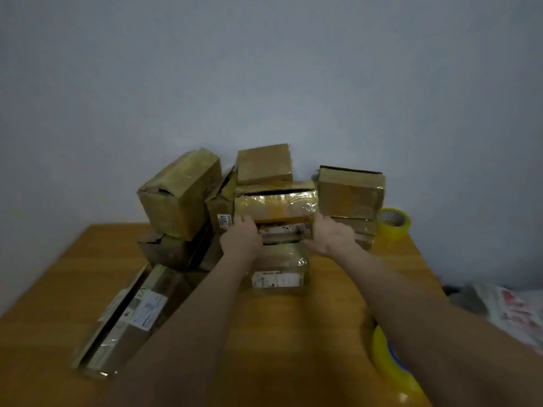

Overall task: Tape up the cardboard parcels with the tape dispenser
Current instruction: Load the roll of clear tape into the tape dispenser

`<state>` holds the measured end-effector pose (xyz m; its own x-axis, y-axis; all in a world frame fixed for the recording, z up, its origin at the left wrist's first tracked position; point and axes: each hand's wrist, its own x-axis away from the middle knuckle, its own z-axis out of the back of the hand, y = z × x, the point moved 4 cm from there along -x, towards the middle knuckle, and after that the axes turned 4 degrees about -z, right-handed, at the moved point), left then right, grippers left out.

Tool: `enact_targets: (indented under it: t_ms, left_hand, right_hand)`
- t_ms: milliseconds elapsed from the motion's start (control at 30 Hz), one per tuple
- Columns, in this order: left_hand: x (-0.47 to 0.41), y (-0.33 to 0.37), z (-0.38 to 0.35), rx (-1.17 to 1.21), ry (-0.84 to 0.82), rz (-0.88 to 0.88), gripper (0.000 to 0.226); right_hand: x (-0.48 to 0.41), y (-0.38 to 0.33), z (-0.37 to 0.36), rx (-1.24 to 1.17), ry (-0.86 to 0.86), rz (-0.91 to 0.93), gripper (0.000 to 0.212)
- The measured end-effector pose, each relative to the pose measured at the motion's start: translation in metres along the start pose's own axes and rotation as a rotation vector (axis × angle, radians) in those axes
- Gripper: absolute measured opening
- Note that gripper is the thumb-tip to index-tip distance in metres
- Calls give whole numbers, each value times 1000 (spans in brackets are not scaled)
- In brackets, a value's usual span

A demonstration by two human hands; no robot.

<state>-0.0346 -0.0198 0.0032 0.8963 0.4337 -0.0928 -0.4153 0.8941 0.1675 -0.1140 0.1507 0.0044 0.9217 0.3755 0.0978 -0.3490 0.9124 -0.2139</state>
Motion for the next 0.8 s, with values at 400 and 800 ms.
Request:
enact_targets:
  t_ms: [400, 800]
  left_hand:
    - [7, -38, -72, 640, -87, 188, 80]
    - [53, -8, -86, 357, -130, -86, 70]
  right_hand:
    - [6, 2, -77, -901, -213, -253, 72]
    - [49, 50, -78, -367, -110, -296, 68]
